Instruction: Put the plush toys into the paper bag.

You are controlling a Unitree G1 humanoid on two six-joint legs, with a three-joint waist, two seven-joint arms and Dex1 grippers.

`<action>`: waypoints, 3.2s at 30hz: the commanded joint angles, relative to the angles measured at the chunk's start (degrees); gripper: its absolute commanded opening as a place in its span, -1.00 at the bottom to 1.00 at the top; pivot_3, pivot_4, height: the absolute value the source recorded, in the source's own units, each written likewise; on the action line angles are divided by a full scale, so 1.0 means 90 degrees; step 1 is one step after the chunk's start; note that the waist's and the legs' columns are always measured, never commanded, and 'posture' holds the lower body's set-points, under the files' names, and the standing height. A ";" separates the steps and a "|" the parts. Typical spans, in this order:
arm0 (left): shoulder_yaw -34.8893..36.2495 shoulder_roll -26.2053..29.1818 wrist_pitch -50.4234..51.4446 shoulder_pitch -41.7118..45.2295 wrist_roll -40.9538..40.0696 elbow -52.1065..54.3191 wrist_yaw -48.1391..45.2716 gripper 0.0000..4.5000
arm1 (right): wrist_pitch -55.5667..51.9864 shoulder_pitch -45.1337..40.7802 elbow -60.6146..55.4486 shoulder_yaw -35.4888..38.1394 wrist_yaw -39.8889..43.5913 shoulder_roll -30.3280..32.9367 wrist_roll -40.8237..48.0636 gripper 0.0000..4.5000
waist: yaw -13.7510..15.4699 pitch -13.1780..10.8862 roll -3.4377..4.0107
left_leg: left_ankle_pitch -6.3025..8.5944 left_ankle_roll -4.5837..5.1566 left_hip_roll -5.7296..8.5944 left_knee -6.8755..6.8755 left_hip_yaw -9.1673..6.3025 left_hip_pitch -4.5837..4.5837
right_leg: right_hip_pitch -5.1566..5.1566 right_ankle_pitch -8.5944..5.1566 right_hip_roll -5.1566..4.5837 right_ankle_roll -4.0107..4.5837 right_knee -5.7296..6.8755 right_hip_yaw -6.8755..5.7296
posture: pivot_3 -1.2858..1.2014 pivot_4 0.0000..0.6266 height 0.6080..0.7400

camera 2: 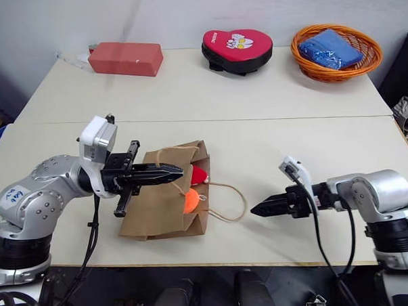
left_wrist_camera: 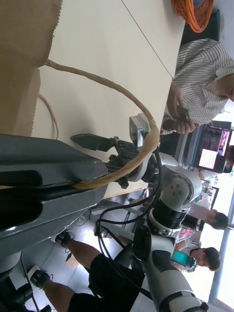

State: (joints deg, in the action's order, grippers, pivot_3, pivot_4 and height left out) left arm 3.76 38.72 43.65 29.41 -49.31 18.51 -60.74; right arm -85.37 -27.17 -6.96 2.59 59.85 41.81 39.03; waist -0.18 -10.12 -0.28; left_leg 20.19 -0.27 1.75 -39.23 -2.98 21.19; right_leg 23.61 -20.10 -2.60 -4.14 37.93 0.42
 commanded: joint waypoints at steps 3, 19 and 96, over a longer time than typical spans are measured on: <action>0.0062 0.0003 0.0013 0.0107 -0.0137 0.0173 0.0006 -1.00 | -0.0793 -0.0071 0.0039 0.0040 -0.1068 -0.0891 0.0346 0.98 | -0.0035 0.0019 -0.0031 | 0.0000 0.0000 -0.0001 0.0001 0.0000 -0.0006 | -0.0001 0.0000 0.0002 0.0000 0.0003 0.0000 | 0.03 -0.52 1.00; 0.0044 0.0018 -0.0105 0.0206 0.0016 0.0012 -0.0038 -1.00 | -0.0793 -0.0796 0.0834 0.1371 -0.2486 -0.1516 0.2432 -0.62 | -0.0153 0.0013 -0.0020 | -0.0001 -0.0001 -0.0001 0.0005 0.0001 0.0004 | 0.0006 0.0000 0.0002 0.0000 0.0006 0.0000 | 0.03 -0.52 1.00; 0.0499 -0.1298 -0.0575 -0.2928 0.1346 0.3123 0.3885 1.00 | 0.7939 0.1580 -0.0383 0.0096 0.0697 -0.0120 -0.1238 -0.36 | 0.0144 0.0008 -0.0013 | 0.0000 0.0021 0.0004 -0.0002 0.0010 -0.0015 | -0.0023 0.0008 -0.0002 -0.0014 -0.0011 0.0008 | 0.03 -0.52 1.00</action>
State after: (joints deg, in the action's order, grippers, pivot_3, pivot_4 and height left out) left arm 9.68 27.32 39.48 2.85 -39.06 44.40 -28.12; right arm -17.12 -11.32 -8.92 3.44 66.79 41.31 28.63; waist 1.12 -10.04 -0.40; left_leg 20.18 -0.09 1.79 -39.23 -2.86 21.06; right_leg 23.44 -20.03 -2.61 -4.27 37.85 0.52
